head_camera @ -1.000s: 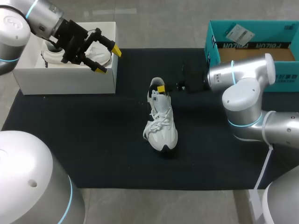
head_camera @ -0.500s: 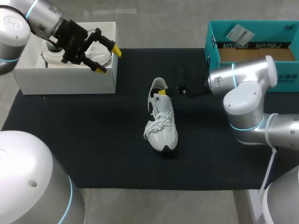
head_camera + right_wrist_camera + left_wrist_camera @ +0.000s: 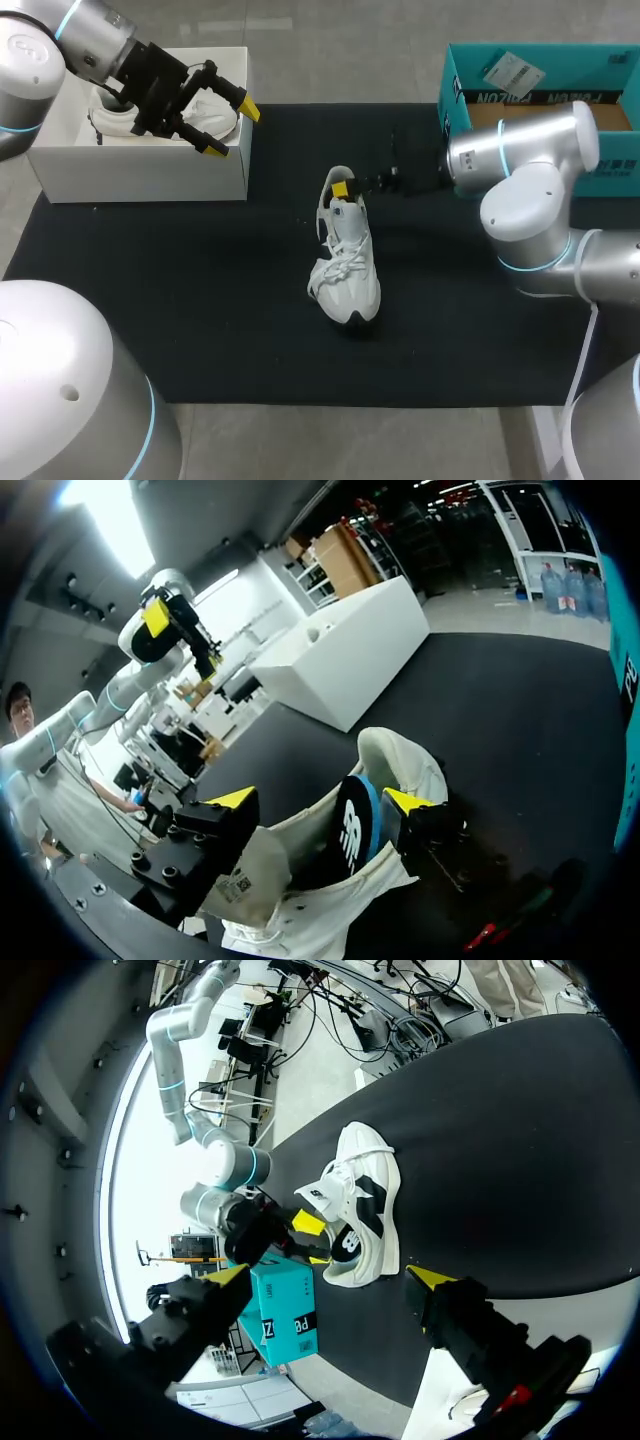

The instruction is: Take the shoe out of the shoebox, open the shoe tongue, remove and reinsert the insole, then place the shoe into the shoebox

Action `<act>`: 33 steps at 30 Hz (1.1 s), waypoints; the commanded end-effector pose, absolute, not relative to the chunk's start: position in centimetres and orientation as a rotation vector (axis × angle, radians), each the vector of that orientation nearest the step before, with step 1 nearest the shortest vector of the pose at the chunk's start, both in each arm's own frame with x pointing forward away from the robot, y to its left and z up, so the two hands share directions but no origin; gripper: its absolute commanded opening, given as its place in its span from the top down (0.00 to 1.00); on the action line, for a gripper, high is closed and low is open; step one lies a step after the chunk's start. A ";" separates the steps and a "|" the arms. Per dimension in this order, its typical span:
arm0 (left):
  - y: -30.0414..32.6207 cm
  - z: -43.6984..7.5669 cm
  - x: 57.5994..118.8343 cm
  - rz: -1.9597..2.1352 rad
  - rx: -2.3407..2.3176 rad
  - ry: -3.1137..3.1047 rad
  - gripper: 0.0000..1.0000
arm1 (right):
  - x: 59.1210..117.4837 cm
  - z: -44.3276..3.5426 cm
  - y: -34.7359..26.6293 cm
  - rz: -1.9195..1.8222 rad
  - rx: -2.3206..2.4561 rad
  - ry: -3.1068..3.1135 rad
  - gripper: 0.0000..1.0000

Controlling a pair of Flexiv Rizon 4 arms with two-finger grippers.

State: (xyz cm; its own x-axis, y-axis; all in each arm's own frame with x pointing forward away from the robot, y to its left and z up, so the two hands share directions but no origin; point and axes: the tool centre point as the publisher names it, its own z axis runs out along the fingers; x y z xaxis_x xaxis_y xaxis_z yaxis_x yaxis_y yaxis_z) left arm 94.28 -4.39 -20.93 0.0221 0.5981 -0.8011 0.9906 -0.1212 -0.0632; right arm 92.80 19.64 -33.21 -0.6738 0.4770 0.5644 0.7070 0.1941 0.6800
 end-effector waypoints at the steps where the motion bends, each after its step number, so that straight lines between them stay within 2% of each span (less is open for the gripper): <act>1: -4.4 -20.9 94.3 -0.951 1.773 1.618 0.00 | 92.7 -32.2 19.3 -1.442 -1.151 -2.262 0.00; 5: -4.4 -20.9 94.3 -0.951 1.773 1.618 0.00 | 92.7 -31.2 18.9 -1.421 -1.201 -2.284 0.00; 6: -4.4 -20.9 94.3 -0.951 1.773 1.618 0.00 | 92.7 -30.9 18.9 -1.405 -1.232 -2.291 0.44; 7: -4.4 -20.9 94.3 -0.951 1.773 1.618 0.00 | 92.7 -30.7 18.8 -1.377 -1.263 -2.310 0.67; 8: -4.4 -20.9 94.3 -0.951 1.773 1.618 0.00 | 92.7 -30.4 18.8 -1.339 -1.299 -2.327 0.96; 9: -4.4 -20.9 94.3 -0.951 1.773 1.618 0.00 | 92.7 -30.3 18.8 -1.294 -1.325 -2.345 1.00; 15: -4.4 -20.9 94.3 -0.951 1.773 1.618 0.00 | 92.7 -29.8 18.9 -1.043 -1.451 -2.470 1.00; 28: -4.4 -20.9 94.3 -0.951 1.773 1.618 0.00 | 92.7 -29.8 18.9 -1.043 -1.451 -2.470 1.00; 33: -4.4 -20.9 94.3 -0.951 1.773 1.618 0.00 | 93.3 -30.2 19.9 -0.797 -1.776 -2.495 1.00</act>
